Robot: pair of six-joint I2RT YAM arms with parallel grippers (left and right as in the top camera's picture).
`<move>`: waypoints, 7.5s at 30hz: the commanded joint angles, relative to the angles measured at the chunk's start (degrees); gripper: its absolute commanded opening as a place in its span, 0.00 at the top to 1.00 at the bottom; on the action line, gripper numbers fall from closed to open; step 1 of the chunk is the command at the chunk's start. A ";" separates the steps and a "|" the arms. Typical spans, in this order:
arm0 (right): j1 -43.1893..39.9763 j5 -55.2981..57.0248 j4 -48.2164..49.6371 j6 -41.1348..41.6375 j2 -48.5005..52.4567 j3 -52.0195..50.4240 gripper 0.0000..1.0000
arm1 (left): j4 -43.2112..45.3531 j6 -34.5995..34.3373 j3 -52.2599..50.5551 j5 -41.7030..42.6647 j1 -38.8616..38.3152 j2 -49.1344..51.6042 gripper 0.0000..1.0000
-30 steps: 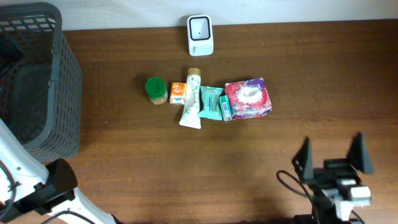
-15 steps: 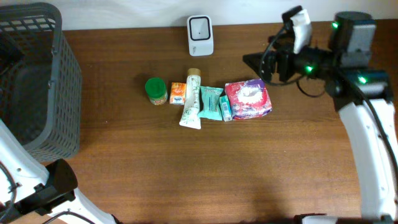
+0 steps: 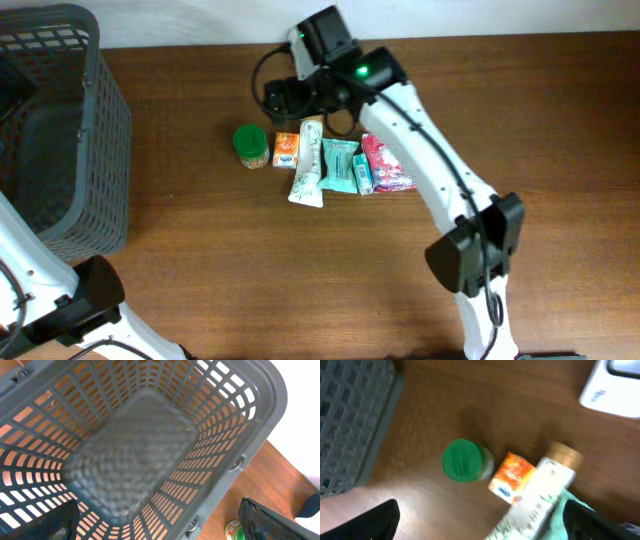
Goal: Scan the item barcode
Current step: 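Reach the right gripper across to the green-lidded jar, then grasp the green-lidded jar with the right gripper, then lift the green jar with the right gripper up to the white scanner, then carry the jar right and set it at the table's right edge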
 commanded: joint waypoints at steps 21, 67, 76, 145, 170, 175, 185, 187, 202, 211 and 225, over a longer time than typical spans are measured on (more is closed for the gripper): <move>12.85 17.18 12.22 6.75 18.32 1.20 0.08 | 0.17 -0.35 0.15 -0.26 0.13 -0.33 0.01; 13.79 21.51 14.78 24.70 20.48 0.63 0.11 | 0.15 -0.35 0.15 -0.26 0.09 -0.33 0.01; 13.79 18.12 10.88 -10.71 17.42 0.72 0.34 | -0.07 -0.35 0.15 -0.28 0.11 -0.33 0.01; 13.05 19.54 -11.02 22.29 22.34 14.69 0.01 | -0.46 -0.35 0.15 -0.28 0.09 -0.33 0.01; 12.41 28.79 -8.96 14.56 22.10 20.98 0.39 | -0.46 -0.35 0.15 -0.26 0.09 -0.33 0.01; 0.46 31.74 6.64 1.77 22.12 26.34 0.39 | -0.46 -0.35 0.15 -0.26 0.09 -0.33 0.01; -11.54 19.71 38.75 2.40 22.47 20.02 0.41 | -0.46 -0.35 0.15 -0.28 0.09 -0.33 0.01; -11.34 19.74 46.69 2.38 22.47 14.84 0.41 | -0.46 -0.35 0.15 -0.26 0.09 -0.33 0.01; -13.03 22.32 49.00 2.45 20.50 11.10 0.42 | -0.46 -0.35 0.15 -0.26 0.09 -0.33 0.01; -38.12 22.32 9.81 13.03 8.20 11.08 0.42 | -0.46 -0.35 0.15 -0.26 0.09 -0.33 0.01; -68.85 22.32 2.21 10.73 9.81 -11.96 0.16 | -0.46 -0.35 0.15 -0.26 0.09 -0.33 0.01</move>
